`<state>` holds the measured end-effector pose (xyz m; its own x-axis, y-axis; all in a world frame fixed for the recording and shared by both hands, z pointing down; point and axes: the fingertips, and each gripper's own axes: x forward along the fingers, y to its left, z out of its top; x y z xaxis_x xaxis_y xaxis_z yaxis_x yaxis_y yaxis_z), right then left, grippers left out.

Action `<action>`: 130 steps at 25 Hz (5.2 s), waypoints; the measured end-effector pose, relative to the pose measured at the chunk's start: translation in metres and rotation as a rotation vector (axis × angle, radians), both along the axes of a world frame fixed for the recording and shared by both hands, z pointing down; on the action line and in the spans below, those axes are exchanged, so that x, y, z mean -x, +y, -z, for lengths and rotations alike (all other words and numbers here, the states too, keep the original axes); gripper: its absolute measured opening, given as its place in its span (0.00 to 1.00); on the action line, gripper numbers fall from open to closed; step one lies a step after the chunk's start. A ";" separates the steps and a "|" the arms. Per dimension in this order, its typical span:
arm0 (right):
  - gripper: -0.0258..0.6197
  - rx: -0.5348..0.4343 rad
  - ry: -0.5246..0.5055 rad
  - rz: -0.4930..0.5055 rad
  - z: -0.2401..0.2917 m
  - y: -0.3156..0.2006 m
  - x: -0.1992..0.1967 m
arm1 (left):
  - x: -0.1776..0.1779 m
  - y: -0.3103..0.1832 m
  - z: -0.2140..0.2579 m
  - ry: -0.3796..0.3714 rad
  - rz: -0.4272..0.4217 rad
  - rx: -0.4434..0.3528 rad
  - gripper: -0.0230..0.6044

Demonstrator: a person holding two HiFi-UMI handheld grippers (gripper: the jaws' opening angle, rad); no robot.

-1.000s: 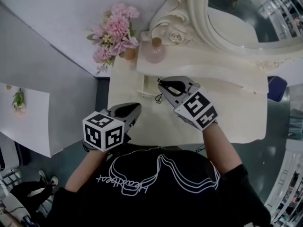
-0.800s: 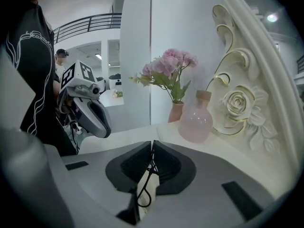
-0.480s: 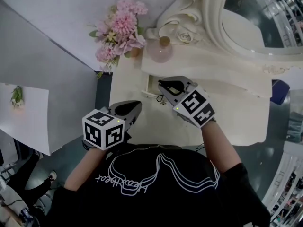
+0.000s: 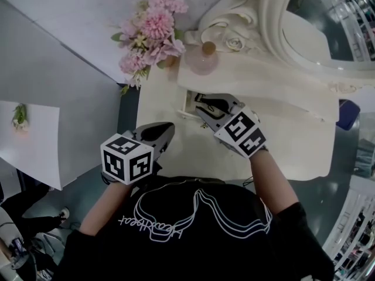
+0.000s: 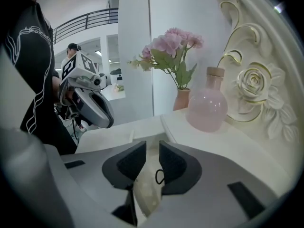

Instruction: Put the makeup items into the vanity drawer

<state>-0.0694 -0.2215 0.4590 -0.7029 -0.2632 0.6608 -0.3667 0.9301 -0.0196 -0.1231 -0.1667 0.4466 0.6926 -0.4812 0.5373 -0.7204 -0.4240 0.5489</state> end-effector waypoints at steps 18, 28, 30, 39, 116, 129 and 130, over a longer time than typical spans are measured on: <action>0.25 0.018 -0.230 -0.105 0.062 0.024 -0.022 | -0.022 0.011 0.025 0.005 -0.024 -0.066 0.04; 0.16 0.021 -0.405 -0.190 0.100 0.074 -0.055 | -0.054 0.039 0.051 0.015 -0.072 -0.125 0.04; 0.12 0.011 -0.416 -0.209 0.104 0.086 -0.065 | -0.062 0.046 0.056 0.017 -0.088 -0.132 0.04; 0.06 -0.004 -0.431 -0.323 0.097 0.123 -0.113 | -0.104 0.063 0.063 0.014 -0.176 -0.157 0.04; 0.28 -0.084 -0.095 -0.420 0.034 0.060 -0.148 | -0.076 0.034 0.041 -0.018 -0.085 -0.099 0.04; 0.29 -0.072 -0.084 -0.273 0.030 0.025 -0.077 | -0.040 0.016 0.038 -0.009 -0.013 -0.091 0.04; 0.29 -0.066 -0.080 -0.268 0.028 0.023 -0.074 | -0.038 0.015 0.037 -0.007 -0.009 -0.088 0.04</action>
